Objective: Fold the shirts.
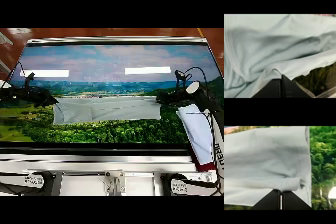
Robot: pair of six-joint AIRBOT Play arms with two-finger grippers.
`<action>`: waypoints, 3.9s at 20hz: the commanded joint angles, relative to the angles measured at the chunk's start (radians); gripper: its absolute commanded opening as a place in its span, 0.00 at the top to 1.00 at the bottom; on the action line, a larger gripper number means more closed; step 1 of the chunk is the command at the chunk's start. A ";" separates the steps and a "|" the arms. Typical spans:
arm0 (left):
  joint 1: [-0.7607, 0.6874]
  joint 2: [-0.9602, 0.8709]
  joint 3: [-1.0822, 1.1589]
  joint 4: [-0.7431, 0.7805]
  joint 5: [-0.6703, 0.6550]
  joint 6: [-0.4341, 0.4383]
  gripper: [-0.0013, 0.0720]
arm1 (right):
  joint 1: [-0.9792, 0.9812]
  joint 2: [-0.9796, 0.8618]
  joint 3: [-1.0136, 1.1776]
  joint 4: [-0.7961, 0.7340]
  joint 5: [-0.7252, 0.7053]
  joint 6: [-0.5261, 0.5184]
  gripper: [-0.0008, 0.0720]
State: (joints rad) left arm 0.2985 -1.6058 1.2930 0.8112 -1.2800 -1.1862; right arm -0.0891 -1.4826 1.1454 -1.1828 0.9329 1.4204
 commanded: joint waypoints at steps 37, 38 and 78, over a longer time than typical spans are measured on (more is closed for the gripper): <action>-0.212 -0.068 0.200 -0.153 -0.048 -0.026 0.87 | -0.065 0.050 0.011 0.250 0.127 -0.081 0.90; -0.268 -0.068 0.200 -0.153 -0.017 -0.025 0.93 | -0.065 0.104 0.011 0.228 0.151 -0.068 0.90; -0.191 0.677 0.135 0.232 0.281 -0.424 0.93 | 0.866 -0.091 0.011 0.531 -0.656 0.018 0.89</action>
State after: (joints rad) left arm 0.0483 -1.0542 1.4284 0.9909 -0.9203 -1.5883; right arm 0.6449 -1.4090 1.1553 -0.7761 0.5022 1.4395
